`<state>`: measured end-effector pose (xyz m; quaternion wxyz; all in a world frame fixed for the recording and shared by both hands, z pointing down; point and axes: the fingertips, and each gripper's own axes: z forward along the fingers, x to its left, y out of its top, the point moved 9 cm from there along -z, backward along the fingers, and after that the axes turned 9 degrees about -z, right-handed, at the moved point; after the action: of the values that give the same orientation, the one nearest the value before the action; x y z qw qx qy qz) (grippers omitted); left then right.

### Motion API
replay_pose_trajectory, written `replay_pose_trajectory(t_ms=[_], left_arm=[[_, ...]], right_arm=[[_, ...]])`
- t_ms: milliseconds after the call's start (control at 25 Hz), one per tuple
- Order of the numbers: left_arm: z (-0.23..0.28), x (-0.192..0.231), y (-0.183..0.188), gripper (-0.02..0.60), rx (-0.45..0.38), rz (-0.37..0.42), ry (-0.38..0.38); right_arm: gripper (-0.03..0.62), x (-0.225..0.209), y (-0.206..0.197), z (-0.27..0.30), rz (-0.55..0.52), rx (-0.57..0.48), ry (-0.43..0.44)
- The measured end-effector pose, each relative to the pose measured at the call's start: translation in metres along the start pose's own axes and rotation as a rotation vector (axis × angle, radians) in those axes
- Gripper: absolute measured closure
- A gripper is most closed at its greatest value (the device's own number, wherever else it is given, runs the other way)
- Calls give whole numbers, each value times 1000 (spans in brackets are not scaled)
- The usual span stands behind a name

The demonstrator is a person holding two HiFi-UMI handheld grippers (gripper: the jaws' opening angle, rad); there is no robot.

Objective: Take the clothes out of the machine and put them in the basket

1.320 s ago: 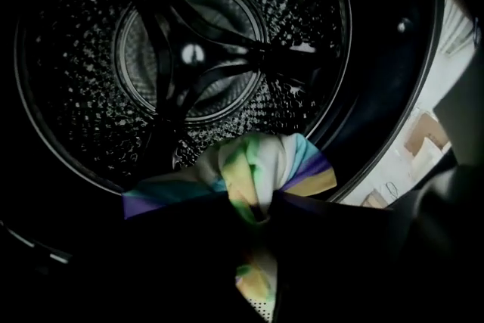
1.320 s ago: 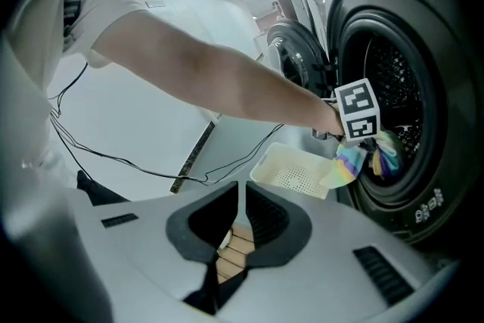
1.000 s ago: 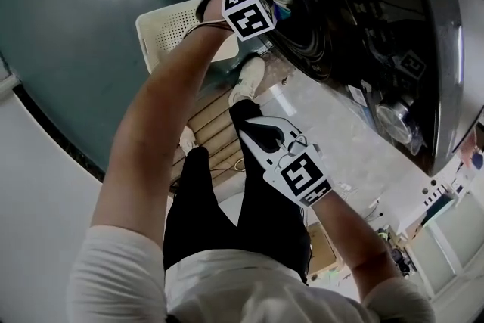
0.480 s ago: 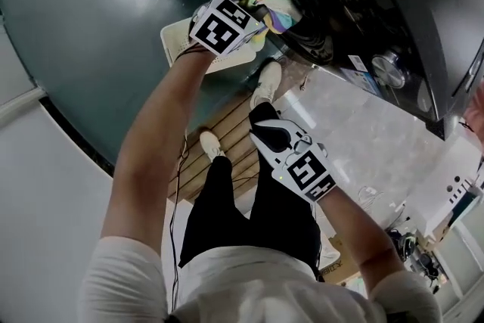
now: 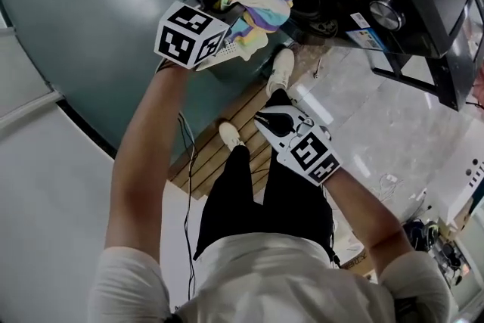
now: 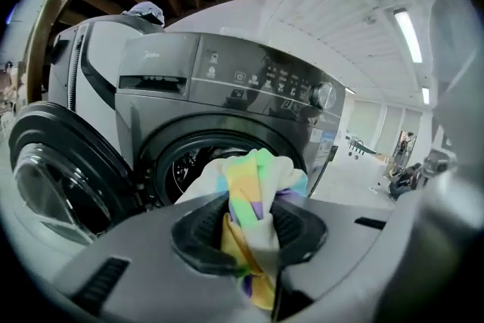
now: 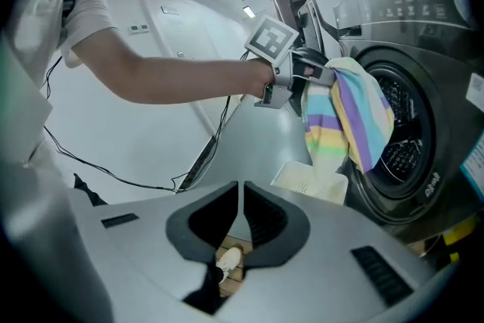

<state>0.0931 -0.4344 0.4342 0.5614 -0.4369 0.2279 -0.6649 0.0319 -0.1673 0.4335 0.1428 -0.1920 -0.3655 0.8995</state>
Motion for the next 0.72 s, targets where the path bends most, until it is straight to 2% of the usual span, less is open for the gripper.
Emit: replay_pose_trajectory(t_ms=[400, 720], left_arm=[[-84, 22, -29, 505, -21, -34, 88], [-98, 43, -85, 505, -21, -116, 153]], right_arm=[[572, 26, 8, 22, -10, -9, 14], [572, 27, 10, 41, -13, 6, 42]])
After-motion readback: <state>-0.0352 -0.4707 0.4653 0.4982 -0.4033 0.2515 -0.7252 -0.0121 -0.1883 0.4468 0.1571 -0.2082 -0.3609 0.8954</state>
